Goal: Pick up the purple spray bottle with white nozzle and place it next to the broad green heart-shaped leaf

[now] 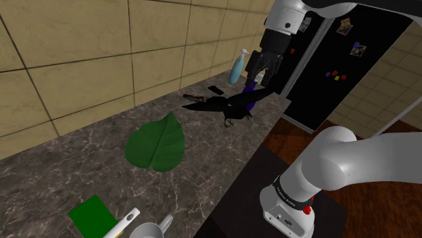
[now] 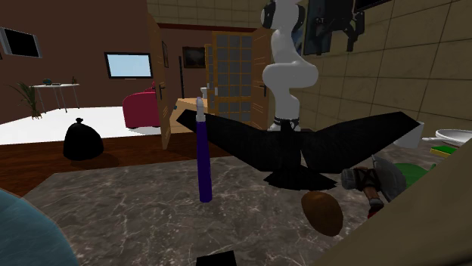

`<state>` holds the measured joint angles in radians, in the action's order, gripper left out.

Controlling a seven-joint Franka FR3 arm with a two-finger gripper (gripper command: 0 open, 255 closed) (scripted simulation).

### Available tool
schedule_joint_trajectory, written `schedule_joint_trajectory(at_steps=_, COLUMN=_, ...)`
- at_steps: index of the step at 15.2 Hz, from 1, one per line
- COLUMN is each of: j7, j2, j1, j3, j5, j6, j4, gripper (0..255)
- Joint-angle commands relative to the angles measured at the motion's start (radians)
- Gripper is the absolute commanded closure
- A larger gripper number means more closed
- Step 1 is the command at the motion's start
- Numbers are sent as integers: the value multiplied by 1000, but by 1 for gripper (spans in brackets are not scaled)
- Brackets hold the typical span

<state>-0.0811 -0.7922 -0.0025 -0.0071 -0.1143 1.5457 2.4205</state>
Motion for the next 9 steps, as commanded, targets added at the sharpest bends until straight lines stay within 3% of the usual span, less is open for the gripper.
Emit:
schedule_joint_trajectory(at_steps=1, j7=0, j2=0, j1=0, j3=0, j5=0, j6=0, j4=0, gripper=0)
schedule_joint_trajectory(at_steps=9, j7=185, j2=129, j1=-57, j3=-139, j5=129, j6=134, j4=-10, gripper=0)
